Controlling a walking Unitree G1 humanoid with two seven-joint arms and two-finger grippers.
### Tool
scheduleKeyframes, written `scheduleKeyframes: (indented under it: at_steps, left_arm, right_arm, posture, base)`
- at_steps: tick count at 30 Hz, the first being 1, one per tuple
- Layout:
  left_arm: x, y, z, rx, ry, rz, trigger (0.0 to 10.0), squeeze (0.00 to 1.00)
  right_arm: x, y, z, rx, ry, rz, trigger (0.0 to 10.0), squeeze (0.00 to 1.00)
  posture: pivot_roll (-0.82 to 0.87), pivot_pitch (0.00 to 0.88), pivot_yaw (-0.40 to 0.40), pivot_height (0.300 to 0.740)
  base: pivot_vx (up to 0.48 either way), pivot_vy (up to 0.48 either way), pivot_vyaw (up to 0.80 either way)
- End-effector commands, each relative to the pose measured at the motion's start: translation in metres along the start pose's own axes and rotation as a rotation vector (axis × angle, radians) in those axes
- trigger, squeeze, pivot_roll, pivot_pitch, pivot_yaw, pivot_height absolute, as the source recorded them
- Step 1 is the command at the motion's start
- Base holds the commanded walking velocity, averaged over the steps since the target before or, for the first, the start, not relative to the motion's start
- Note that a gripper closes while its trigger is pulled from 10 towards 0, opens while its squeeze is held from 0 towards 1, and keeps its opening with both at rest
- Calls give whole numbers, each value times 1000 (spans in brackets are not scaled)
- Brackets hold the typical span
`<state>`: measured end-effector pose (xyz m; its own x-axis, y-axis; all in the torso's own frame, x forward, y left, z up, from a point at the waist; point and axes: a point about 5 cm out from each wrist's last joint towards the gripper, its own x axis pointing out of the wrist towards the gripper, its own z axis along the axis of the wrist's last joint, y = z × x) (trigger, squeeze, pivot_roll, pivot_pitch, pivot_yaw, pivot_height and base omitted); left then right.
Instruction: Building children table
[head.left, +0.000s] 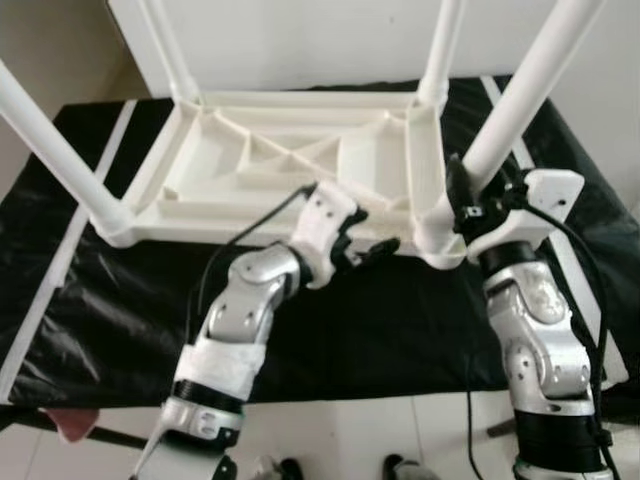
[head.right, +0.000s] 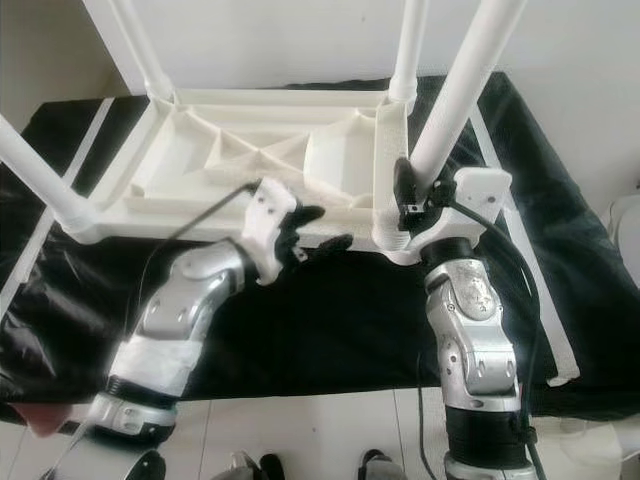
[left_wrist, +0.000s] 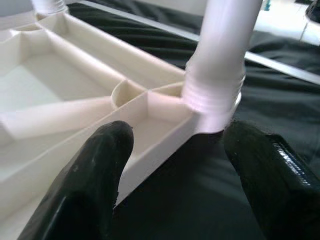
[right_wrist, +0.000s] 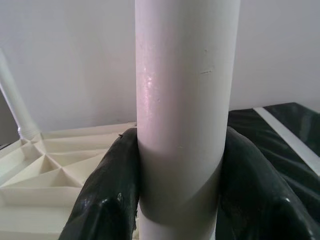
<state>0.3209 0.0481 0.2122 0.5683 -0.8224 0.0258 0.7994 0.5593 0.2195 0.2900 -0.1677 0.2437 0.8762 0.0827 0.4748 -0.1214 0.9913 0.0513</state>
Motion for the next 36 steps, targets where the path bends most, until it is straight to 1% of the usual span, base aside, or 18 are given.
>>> scheduleKeyframes:
  at_steps: [1,4,6,7,12,14,17,19,21,24,25,27,28,29,32,36]
  left_arm:
    - [-3,-1,4,38,-22,41,10000,0]
    - [-8,-3,7,40,-28,49,10000,0]
    - [-10,-4,8,51,-46,58,10000,0]
    - [-12,-7,9,69,-58,60,10000,0]
    - [-12,-13,7,93,-57,48,10000,0]
    - [-12,-17,6,114,-51,19,10000,0]
    - [-13,-20,5,118,-37,6,10000,0]
    - [-13,-20,5,118,-37,6,10000,0]
    - [-13,-19,4,113,-23,13,10000,0]
    - [-13,-19,3,111,-15,19,10000,0]
    - [-13,-18,3,106,-10,21,10000,0]
    - [-13,-18,3,106,-10,21,10000,0]
    - [-13,-18,3,103,-8,24,10000,0]
    - [-13,-18,3,103,-8,24,10000,0]
    - [-14,-18,4,97,-10,25,10000,0]
    - [-15,-18,5,94,-11,26,10000,0]
  right_arm:
    - [-6,-3,-14,-6,51,-21,10000,0]
    - [-7,-5,-16,-18,45,-32,10000,0]
    - [-7,-6,-17,-25,42,-41,10000,0]
    - [-7,-10,-19,-28,39,-60,10000,0]
    - [-6,-13,-23,-42,38,-76,10000,0]
    - [-5,-15,-25,-65,38,-73,10000,0]
    - [-4,-14,-28,-112,30,-41,10000,0]
    - [-4,-14,-28,-112,30,-41,10000,0]
    - [-5,-11,-31,-156,35,10,10000,0]
    - [-6,-10,-34,-183,39,37,10000,0]
    - [-8,-8,-38,-218,51,70,10000,0]
    - [-8,-8,-38,-218,51,70,10000,0]
    - [-9,-6,-43,-245,63,101,10000,0]
    - [-9,-6,-43,-245,63,101,10000,0]
    - [-16,-4,-57,-298,99,158,10000,0]
    - [-19,-2,-63,-319,119,185,10000,0]
  posture:
    - [-152,173,55,740]
    - [-151,174,56,740]
    - [-146,172,54,740]
    - [-143,171,54,740]
    - [-141,166,53,740]
    - [-140,164,53,740]
    - [-141,161,55,740]
    - [-141,161,55,740]
    - [-141,162,57,740]
    - [-143,161,59,740]
    - [-143,162,59,740]
    - [-143,162,59,740]
    - [-142,163,61,740]
    - [-142,163,61,740]
    - [-139,166,63,740]
    - [-139,167,63,740]
  base:
    - [0,0,0]
    - [0,0,0]
    - [0,0,0]
    - [0,0,0]
    - [0,0,0]
    - [0,0,0]
    - [0,0,0]
    - [0,0,0]
    - [0,0,0]
    - [0,0,0]
    - [0,0,0]
    - [0,0,0]
    - [0,0,0]
    - [0,0,0]
    - [0,0,0]
    - [0,0,0]
